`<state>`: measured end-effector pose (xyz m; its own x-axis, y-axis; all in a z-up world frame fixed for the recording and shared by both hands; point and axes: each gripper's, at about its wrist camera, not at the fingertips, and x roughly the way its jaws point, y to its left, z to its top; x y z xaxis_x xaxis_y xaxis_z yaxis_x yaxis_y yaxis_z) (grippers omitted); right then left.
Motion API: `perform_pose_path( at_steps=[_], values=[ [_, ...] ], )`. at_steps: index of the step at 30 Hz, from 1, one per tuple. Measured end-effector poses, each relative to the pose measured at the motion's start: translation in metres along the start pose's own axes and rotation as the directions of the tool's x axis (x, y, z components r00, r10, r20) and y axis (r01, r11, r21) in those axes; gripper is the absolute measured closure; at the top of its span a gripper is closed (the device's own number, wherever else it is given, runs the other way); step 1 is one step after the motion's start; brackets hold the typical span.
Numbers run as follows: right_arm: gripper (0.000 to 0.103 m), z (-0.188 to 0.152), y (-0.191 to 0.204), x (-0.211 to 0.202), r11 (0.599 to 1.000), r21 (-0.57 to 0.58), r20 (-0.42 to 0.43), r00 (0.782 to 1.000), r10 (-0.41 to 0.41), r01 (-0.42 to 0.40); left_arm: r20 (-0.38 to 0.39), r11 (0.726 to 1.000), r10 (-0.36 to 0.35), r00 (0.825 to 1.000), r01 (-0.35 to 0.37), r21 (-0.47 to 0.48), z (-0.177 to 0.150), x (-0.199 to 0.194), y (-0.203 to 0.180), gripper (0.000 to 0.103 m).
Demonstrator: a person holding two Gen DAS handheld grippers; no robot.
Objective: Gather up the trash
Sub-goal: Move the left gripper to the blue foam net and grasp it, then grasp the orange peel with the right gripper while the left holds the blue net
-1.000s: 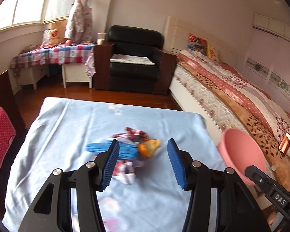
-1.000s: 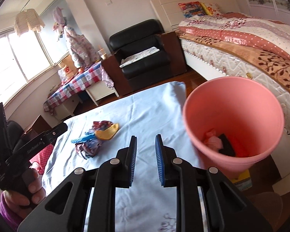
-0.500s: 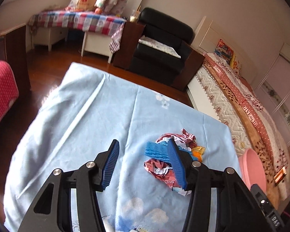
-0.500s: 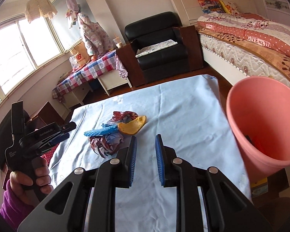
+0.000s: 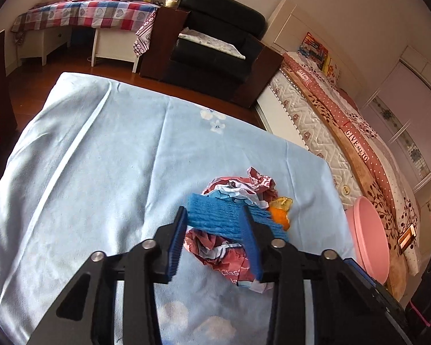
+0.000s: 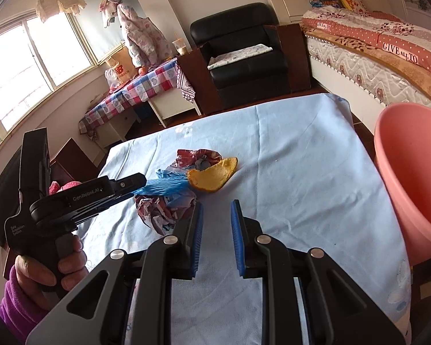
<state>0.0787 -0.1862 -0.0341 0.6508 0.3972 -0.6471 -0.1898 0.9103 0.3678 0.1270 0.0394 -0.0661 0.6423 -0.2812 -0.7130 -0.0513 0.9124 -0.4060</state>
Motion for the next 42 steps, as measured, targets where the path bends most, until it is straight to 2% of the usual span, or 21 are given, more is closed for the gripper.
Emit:
perform_pose_path(
  at_steps=[3,6,12,17,23,28,35,36,37,38,42],
  values=[
    [0.083,0.002,0.002,0.007,1.0,0.002,-0.009,1.0,0.008,-0.008,0.014,1.0,0.003,1.0,-0.004,0.024,-0.002,0.001,-0.001,0.094],
    [0.083,0.002,0.007,0.013,1.0,-0.011,-0.017,1.0,0.016,-0.016,0.037,0.999,-0.002,0.999,0.001,0.034,-0.004,-0.005,0.001,0.098],
    [0.083,0.008,0.019,0.024,0.999,-0.039,-0.024,0.999,0.033,-0.034,0.132,1.0,-0.015,0.991,0.012,0.018,-0.001,-0.04,0.006,0.098],
    [0.083,0.014,0.037,0.036,0.996,-0.084,-0.014,0.999,0.029,-0.03,0.205,1.0,0.015,0.979,-0.019,0.017,0.0,-0.069,0.015,0.098],
    [0.083,0.021,0.052,0.055,0.989,-0.147,-0.005,0.999,-0.036,0.035,0.205,0.999,0.03,0.978,-0.026,-0.023,-0.002,-0.079,0.034,0.098],
    [0.083,0.02,0.047,0.071,0.987,-0.137,-0.028,0.996,-0.09,0.085,0.204,0.999,0.028,0.979,-0.022,-0.032,-0.005,-0.083,0.04,0.098],
    [0.083,0.019,0.034,0.072,0.993,-0.095,-0.032,0.997,-0.071,0.068,0.206,1.0,0.018,0.978,-0.016,-0.014,-0.009,-0.088,0.033,0.098],
    [0.085,0.018,0.033,0.071,0.994,-0.089,-0.033,0.997,-0.064,0.061,0.208,1.0,0.015,0.978,-0.013,-0.014,-0.01,-0.09,0.032,0.098],
    [0.093,0.018,0.032,0.069,0.995,-0.087,-0.032,0.998,-0.061,0.058,0.21,1.0,0.014,0.978,-0.011,-0.013,-0.009,-0.092,0.031,0.098],
    [0.095,0.018,0.032,0.065,0.994,-0.092,-0.029,0.998,-0.06,0.057,0.212,1.0,0.013,0.977,-0.01,-0.012,-0.01,-0.094,0.03,0.098],
    [0.097,0.017,0.033,0.052,0.993,-0.105,-0.009,0.999,-0.049,0.048,0.222,1.0,0.013,0.975,-0.012,-0.007,-0.014,-0.1,0.025,0.098]
  ],
)
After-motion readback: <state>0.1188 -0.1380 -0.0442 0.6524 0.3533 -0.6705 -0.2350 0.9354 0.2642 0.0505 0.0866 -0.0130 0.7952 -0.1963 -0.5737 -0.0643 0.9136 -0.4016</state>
